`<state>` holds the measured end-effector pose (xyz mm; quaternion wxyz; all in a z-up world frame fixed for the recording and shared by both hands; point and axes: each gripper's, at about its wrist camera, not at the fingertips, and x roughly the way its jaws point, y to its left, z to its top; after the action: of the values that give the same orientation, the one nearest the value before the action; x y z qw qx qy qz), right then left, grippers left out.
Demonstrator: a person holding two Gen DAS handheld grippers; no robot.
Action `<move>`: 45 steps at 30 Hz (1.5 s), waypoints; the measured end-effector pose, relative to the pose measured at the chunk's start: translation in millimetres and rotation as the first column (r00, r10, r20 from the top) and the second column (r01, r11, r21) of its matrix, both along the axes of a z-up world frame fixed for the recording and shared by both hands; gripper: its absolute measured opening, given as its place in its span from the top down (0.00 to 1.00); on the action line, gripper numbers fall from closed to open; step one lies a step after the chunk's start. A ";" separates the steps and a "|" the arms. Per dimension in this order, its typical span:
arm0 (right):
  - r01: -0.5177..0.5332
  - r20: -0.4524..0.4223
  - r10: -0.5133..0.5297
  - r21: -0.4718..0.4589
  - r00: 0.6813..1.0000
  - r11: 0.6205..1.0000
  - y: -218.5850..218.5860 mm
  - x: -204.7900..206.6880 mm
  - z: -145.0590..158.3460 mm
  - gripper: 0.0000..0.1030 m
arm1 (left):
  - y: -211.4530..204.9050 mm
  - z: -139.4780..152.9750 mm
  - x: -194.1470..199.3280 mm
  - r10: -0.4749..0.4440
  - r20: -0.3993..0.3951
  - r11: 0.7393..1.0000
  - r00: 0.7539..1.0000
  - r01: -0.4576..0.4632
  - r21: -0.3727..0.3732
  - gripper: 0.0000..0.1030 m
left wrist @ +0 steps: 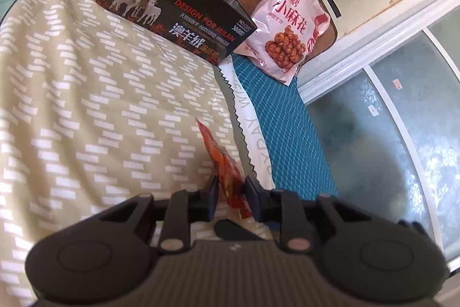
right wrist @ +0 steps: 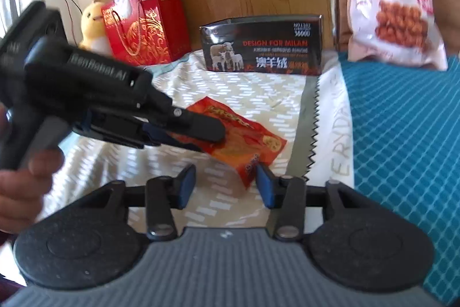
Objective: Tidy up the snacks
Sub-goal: 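Grasp the red-orange packet with the left gripper and release it in the tin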
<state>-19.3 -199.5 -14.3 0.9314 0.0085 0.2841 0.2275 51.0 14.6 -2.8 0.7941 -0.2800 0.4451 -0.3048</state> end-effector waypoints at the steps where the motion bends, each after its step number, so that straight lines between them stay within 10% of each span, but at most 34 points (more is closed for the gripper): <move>1: 0.007 0.006 -0.007 -0.006 1.000 1.000 -1.0 0.5 -0.4 0.71 | 0.9 0.9 -0.3 0.000 0.004 1.000 1.000 0.000 0.003 0.79; 6: 0.039 0.016 -0.039 0.035 0.999 0.999 -14.0 1.6 1.4 0.90 | 2.4 0.9 0.7 -0.019 -0.008 1.000 1.000 0.019 -0.016 0.79; 14: 0.065 0.210 -0.059 -0.023 0.976 0.998 -8.0 3.1 30.8 0.92 | -2.4 44.8 6.8 -0.036 0.130 0.999 0.991 0.038 -0.014 0.79; 27: 0.104 0.338 -0.087 -0.030 0.937 0.994 2.4 144.1 71.7 0.91 | -15.6 97.7 135.3 0.053 0.266 0.997 0.962 -0.068 0.047 0.78; 30: 0.143 0.306 -0.111 -0.085 0.946 0.986 8.2 179.3 62.0 0.70 | -28.4 88.5 170.0 0.105 0.281 0.980 0.954 -0.148 0.134 0.68; 34: 0.140 0.283 -0.123 -0.043 0.951 0.989 -3.7 170.6 54.8 0.67 | -36.6 66.9 189.5 0.133 0.273 0.946 0.953 -0.204 0.250 0.68; 45: 0.133 0.049 -0.150 0.257 0.987 0.957 -37.0 89.2 39.3 0.63 | -27.1 84.6 94.1 0.155 0.384 0.916 0.910 -0.278 0.290 0.57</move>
<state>69.9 -236.5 25.0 0.9457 0.1396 0.2198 0.1947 145.0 -12.4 81.9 0.9262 -0.1284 0.3067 -0.1780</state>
